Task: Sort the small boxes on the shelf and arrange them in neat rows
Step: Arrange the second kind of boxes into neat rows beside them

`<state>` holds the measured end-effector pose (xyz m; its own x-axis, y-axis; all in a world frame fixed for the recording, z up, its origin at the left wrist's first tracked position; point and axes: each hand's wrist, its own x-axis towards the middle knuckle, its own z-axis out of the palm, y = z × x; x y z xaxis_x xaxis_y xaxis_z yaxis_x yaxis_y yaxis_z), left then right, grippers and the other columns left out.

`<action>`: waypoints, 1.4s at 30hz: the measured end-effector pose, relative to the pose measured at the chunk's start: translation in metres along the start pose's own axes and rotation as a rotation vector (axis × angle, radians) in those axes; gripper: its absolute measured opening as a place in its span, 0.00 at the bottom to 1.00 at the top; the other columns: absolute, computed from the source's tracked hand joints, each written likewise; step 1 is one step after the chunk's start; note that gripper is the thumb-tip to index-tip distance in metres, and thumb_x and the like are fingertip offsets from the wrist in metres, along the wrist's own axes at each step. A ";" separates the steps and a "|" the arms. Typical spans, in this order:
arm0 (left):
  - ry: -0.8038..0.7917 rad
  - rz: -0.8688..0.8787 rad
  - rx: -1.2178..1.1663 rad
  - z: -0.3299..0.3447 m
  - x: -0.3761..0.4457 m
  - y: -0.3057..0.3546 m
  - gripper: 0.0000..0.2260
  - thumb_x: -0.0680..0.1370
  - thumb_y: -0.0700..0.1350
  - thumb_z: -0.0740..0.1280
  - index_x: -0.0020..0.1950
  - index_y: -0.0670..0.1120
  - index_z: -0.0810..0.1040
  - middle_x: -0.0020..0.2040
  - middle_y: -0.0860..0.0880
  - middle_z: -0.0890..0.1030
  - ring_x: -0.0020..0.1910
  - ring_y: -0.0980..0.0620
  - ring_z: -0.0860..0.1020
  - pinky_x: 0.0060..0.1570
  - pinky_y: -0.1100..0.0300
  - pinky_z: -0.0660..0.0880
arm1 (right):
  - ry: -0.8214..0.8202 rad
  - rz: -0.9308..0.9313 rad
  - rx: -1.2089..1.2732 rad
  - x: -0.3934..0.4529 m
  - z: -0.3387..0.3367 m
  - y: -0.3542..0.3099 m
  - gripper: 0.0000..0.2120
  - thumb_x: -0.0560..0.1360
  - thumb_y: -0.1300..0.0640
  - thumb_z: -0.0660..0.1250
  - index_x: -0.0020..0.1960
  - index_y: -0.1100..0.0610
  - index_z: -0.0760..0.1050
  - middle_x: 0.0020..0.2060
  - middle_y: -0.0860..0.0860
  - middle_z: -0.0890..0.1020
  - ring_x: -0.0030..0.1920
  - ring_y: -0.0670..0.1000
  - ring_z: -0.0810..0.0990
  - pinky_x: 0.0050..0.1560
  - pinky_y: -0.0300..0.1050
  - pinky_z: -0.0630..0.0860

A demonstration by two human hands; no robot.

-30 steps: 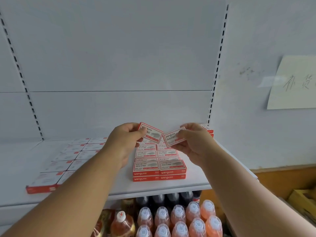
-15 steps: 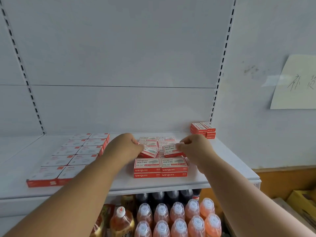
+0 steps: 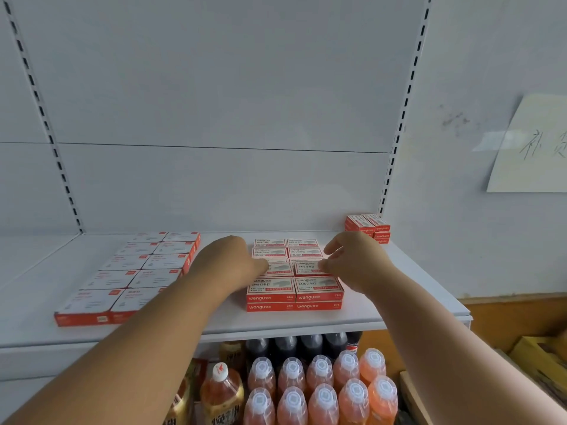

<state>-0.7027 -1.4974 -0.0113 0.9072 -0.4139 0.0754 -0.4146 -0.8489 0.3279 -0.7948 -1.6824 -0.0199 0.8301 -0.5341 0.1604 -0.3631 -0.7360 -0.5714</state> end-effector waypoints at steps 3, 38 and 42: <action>0.018 0.005 0.013 0.001 0.001 -0.001 0.18 0.76 0.58 0.65 0.32 0.49 0.70 0.30 0.54 0.76 0.29 0.56 0.74 0.26 0.61 0.63 | -0.026 -0.043 0.010 0.000 0.002 -0.001 0.11 0.71 0.53 0.75 0.52 0.53 0.80 0.47 0.47 0.81 0.41 0.49 0.82 0.42 0.46 0.82; -0.142 -0.118 0.078 0.070 0.124 0.219 0.23 0.81 0.59 0.59 0.34 0.45 0.74 0.27 0.48 0.75 0.27 0.50 0.73 0.38 0.60 0.70 | -0.037 -0.132 0.053 0.140 -0.065 0.150 0.06 0.76 0.50 0.66 0.49 0.52 0.76 0.40 0.48 0.77 0.44 0.53 0.78 0.42 0.44 0.75; -0.133 -0.191 0.054 0.071 0.129 0.220 0.19 0.81 0.56 0.61 0.38 0.44 0.78 0.27 0.47 0.76 0.25 0.50 0.71 0.30 0.61 0.65 | -0.090 -0.106 0.263 0.146 -0.069 0.157 0.15 0.74 0.58 0.66 0.59 0.52 0.68 0.47 0.49 0.79 0.44 0.54 0.80 0.39 0.45 0.75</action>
<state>-0.6819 -1.7605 0.0035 0.9535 -0.2810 -0.1089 -0.2431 -0.9308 0.2730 -0.7595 -1.9048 -0.0310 0.8960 -0.4123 0.1647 -0.1602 -0.6461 -0.7462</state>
